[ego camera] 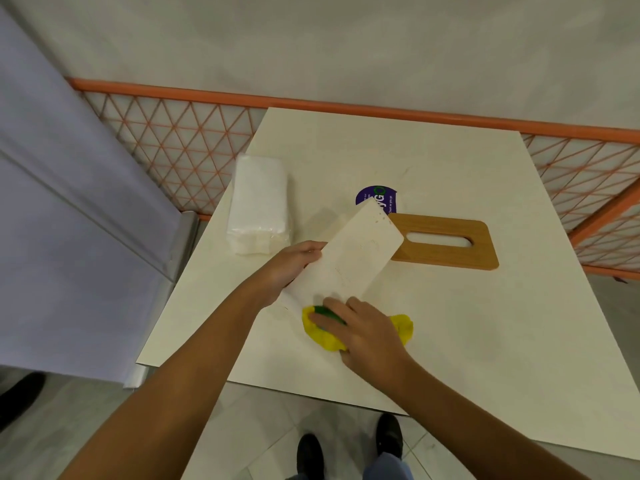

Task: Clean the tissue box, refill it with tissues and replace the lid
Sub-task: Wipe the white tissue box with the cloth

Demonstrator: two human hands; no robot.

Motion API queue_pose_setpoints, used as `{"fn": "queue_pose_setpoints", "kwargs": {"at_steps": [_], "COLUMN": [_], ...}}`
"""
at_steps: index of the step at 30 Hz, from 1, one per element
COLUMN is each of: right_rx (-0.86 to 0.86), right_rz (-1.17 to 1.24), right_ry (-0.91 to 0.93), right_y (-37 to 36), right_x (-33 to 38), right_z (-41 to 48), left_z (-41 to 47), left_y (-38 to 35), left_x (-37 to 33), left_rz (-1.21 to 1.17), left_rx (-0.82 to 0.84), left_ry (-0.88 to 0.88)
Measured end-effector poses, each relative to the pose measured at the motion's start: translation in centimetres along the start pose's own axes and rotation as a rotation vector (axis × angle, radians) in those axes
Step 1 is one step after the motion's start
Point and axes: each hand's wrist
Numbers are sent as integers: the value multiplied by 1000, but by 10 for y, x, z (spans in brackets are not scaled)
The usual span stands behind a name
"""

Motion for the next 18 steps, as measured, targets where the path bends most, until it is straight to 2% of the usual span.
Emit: {"fn": "queue_pose_setpoints", "kwargs": {"at_steps": [5,11,16,18], "right_rx": [-116,-27,-111,-130], "right_rz": [86,48,75,56], "right_ry": [-238,-57,-240,-257], "right_y": [-1,-10,-2,-1], "right_x": [-15,-3,-17,-9], "right_z": [5,-14,-4,12], "left_z": [-1,0,-2,-1], "left_y": [-1,-3,-9,-10], "left_x": [3,2,2,3], "left_rz": [33,111,97,114], "left_rx": [-35,-100,-92,-90], "left_ry": [-15,-32,-61,-69]}}
Point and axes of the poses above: each hand's wrist, its own z-axis towards the middle knuckle, its own y-axis out of the back of the hand, x = y × z, and after that the axes turned 6 degrees about x, right-handed
